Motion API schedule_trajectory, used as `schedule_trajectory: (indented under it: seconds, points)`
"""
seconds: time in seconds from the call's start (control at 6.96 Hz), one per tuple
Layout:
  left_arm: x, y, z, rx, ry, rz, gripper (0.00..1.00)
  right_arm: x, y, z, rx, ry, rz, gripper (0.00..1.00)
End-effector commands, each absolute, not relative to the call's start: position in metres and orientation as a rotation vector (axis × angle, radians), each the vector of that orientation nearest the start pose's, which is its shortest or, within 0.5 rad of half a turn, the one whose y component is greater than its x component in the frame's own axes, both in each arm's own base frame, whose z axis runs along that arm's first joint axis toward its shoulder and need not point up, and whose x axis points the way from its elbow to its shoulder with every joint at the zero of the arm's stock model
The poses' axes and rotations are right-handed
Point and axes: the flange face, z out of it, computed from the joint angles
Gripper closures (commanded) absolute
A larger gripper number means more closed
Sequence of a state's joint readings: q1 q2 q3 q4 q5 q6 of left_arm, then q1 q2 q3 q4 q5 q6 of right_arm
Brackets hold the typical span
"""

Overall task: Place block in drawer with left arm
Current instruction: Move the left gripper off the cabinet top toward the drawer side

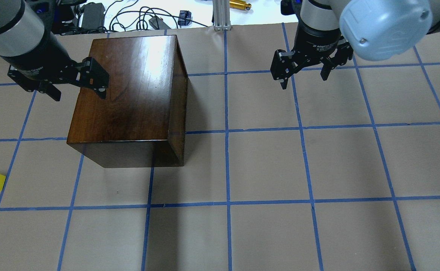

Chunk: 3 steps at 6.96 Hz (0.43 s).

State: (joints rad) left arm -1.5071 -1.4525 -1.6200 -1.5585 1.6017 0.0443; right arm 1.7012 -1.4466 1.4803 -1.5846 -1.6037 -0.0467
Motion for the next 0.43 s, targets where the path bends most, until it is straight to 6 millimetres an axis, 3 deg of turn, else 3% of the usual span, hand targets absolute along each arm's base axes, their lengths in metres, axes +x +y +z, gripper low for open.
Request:
schedule_trajectory:
  seconds: [0.0, 0.29]
  points:
    - [-0.1036, -0.4559, 0.5203, -0.030, 3.122, -0.123, 0.00, 0.1994, -0.5208, 0.4695, -0.283, 3.163, 0.029, 0.00]
    - [-0.1037, -0.4567, 0.5211, -0.029, 3.124, -0.126, 0.00, 0.1994, -0.5208, 0.4695, -0.283, 3.163, 0.029, 0.00]
